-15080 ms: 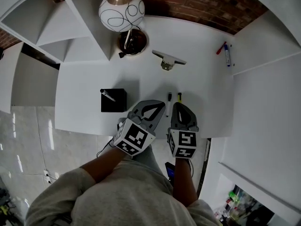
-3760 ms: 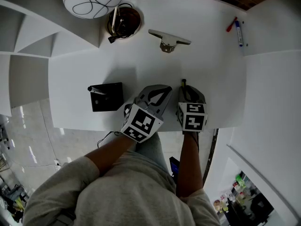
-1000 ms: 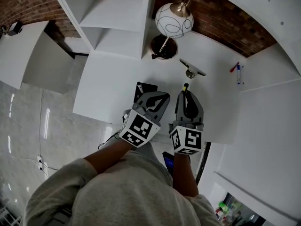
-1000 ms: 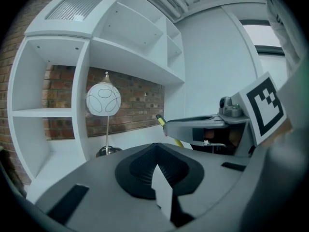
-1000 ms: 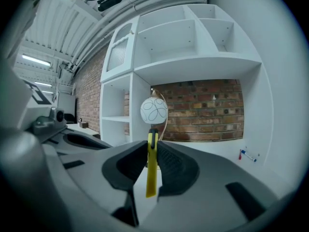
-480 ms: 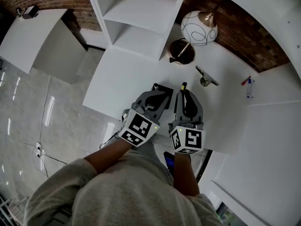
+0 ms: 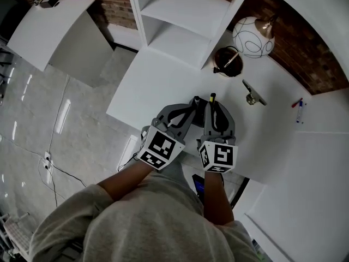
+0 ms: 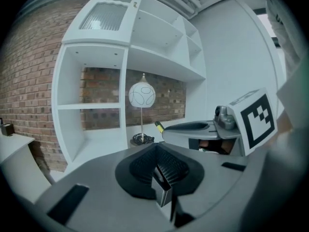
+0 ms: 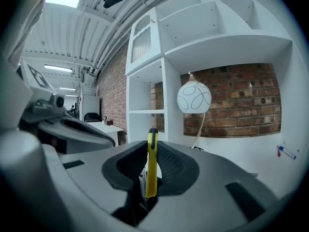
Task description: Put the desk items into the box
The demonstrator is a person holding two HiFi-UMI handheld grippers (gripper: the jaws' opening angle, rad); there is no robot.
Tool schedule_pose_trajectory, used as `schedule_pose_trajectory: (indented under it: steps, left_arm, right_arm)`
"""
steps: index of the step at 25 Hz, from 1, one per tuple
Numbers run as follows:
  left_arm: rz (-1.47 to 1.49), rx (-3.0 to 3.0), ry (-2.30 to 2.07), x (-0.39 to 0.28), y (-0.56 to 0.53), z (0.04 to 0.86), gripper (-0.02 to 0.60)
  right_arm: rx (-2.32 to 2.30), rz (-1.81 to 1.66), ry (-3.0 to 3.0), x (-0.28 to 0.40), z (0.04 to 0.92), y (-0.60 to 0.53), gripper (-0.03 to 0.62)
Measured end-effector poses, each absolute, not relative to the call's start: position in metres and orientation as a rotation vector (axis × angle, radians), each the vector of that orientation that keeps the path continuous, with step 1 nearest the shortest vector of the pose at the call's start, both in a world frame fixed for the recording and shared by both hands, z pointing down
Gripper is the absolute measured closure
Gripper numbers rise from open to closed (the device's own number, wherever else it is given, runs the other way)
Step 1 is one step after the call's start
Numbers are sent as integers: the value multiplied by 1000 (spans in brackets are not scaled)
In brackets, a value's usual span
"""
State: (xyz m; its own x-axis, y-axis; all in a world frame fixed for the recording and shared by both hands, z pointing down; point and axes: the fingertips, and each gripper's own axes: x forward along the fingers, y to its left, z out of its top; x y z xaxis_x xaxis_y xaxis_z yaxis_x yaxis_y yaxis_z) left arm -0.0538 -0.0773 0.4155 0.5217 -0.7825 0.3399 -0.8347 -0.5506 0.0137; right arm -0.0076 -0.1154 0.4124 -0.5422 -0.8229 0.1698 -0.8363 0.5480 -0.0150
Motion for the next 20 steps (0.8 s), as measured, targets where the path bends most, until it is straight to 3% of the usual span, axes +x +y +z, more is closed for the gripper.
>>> schedule_pose_trajectory:
  steps: [20]
  left_arm:
    - [438, 2547, -1424, -58, -76, 417, 575]
  right_arm:
    - [1159, 310, -2488, -13, 473, -103, 505]
